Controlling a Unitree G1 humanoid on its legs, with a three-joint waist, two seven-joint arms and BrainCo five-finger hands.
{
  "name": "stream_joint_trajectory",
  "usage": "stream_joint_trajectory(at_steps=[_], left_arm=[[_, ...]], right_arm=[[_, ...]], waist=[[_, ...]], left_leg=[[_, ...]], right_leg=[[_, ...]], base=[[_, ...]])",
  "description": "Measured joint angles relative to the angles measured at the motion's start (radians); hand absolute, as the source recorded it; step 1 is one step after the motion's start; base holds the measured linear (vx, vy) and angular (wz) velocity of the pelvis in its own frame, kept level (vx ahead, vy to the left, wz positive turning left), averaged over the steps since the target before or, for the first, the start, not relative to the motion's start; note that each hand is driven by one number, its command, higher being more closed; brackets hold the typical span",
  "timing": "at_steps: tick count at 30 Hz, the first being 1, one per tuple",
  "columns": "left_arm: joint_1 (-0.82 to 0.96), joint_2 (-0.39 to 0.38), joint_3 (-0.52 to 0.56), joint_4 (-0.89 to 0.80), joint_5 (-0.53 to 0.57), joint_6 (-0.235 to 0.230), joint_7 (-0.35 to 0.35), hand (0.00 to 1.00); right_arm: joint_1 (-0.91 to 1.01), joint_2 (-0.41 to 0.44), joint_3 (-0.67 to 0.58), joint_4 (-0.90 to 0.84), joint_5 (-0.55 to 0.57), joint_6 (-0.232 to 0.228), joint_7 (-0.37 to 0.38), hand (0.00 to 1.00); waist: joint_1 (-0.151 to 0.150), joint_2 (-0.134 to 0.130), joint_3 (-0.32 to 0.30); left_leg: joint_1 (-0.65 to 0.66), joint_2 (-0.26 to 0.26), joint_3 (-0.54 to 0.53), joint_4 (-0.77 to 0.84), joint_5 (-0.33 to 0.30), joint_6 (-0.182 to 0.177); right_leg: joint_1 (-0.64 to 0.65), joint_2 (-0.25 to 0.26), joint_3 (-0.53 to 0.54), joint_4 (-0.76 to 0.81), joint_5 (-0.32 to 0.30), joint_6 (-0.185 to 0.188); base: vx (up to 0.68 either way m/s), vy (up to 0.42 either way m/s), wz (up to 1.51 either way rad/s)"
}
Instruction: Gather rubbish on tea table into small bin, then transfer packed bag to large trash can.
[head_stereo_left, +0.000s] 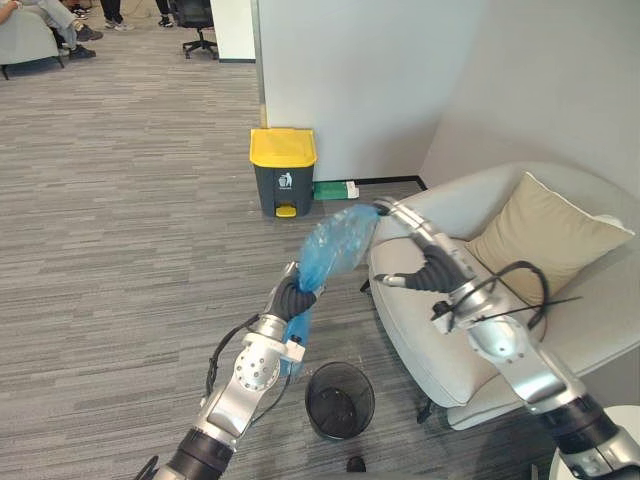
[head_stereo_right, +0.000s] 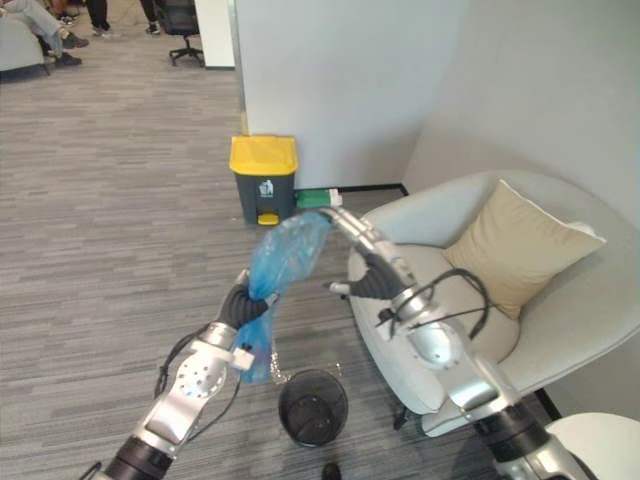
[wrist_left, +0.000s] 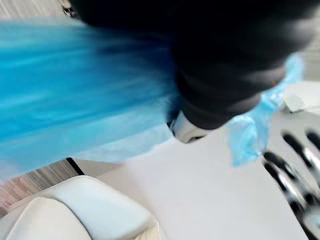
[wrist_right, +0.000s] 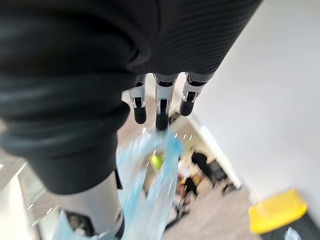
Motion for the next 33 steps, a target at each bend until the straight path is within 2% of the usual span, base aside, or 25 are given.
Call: stream_joint_trajectory(at_steps=[3, 7, 10, 14, 16, 21, 24, 27, 33], left_arm=[[0.038, -0.009, 0.036, -0.024, -0.001, 0.000, 0.000, 1.00], [0.096, -0.023, 0.069, -0.026, -0.002, 0.000, -0.001, 1.00], [0.159, -0.052, 0.104, -0.024, -0.002, 0.004, -0.002, 1.00], [0.205, -0.068, 0.131, 0.033, -0.021, 0.005, -0.005, 1.00], [0.213, -0.068, 0.169, 0.145, -0.040, 0.013, -0.022, 1.00], [0.233, -0.092, 0.235, 0.308, -0.093, 0.044, -0.047, 1.00], [0.240, -0.111, 0.279, 0.392, -0.160, 0.058, -0.054, 1.00], [0.246, -0.126, 0.332, 0.460, -0.197, 0.071, -0.063, 1.00], [0.259, -0.127, 0.363, 0.574, -0.218, 0.081, -0.063, 1.00]], right_arm=[[0.088, 0.106, -0.079, -0.005, -0.033, 0.023, -0.027, 0.00], [0.199, 0.232, -0.114, 0.023, -0.039, 0.053, -0.040, 0.00], [0.287, 0.359, -0.136, 0.151, -0.037, 0.086, -0.033, 0.00], [0.347, 0.430, -0.155, 0.340, -0.027, 0.114, -0.002, 0.00], [0.345, 0.481, -0.195, 0.502, -0.013, 0.133, 0.020, 0.00], [0.340, 0.505, -0.255, 0.725, 0.061, 0.155, 0.044, 0.00], [0.335, 0.514, -0.281, 0.829, 0.130, 0.166, 0.048, 0.00], [0.331, 0.521, -0.295, 0.903, 0.170, 0.178, 0.049, 0.00], [0.312, 0.522, -0.301, 1.009, 0.211, 0.190, 0.051, 0.00]], waist=[[-0.004, 0.003, -0.002], [-0.007, 0.011, -0.007], [-0.013, 0.016, -0.012], [-0.014, 0.018, -0.012], [-0.018, 0.018, -0.012], [-0.021, 0.022, -0.009], [-0.021, 0.026, -0.005], [-0.020, 0.029, -0.001], [-0.019, 0.029, 0.009]], left_leg=[[0.000, -0.001, 0.000, 0.000, 0.000, 0.000], [-0.002, -0.002, 0.000, 0.000, 0.000, 0.000], [-0.005, -0.003, -0.002, 0.000, 0.000, 0.000], [-0.007, -0.003, -0.006, 0.003, 0.000, 0.000], [-0.009, -0.003, -0.007, 0.008, 0.000, 0.000], [-0.007, -0.006, -0.013, 0.019, -0.004, 0.002], [-0.002, -0.009, -0.014, 0.019, -0.008, 0.003], [-0.001, -0.010, -0.013, 0.019, -0.009, 0.003], [0.010, -0.014, -0.013, 0.018, -0.017, 0.002]], right_leg=[[0.000, -0.001, 0.000, 0.000, 0.000, 0.001], [-0.001, -0.002, 0.000, -0.002, -0.001, 0.001], [-0.001, -0.004, 0.000, -0.007, 0.000, 0.001], [0.002, -0.006, -0.002, -0.011, 0.002, -0.001], [0.003, -0.006, -0.004, -0.015, 0.007, -0.001], [0.014, -0.012, -0.014, -0.017, 0.006, 0.001], [0.020, -0.016, -0.016, -0.017, -0.002, 0.010], [0.021, -0.020, -0.016, -0.017, -0.004, 0.013], [0.034, -0.026, -0.015, -0.017, -0.008, 0.019]], base=[[0.00, 0.000, 0.00], [0.00, 0.000, 0.00], [0.00, 0.000, 0.00], [0.00, 0.000, 0.02], [0.00, 0.000, 0.00], [0.00, 0.000, 0.02], [0.00, 0.000, 0.02], [-0.03, 0.000, 0.00], [0.00, 0.000, 0.00]])
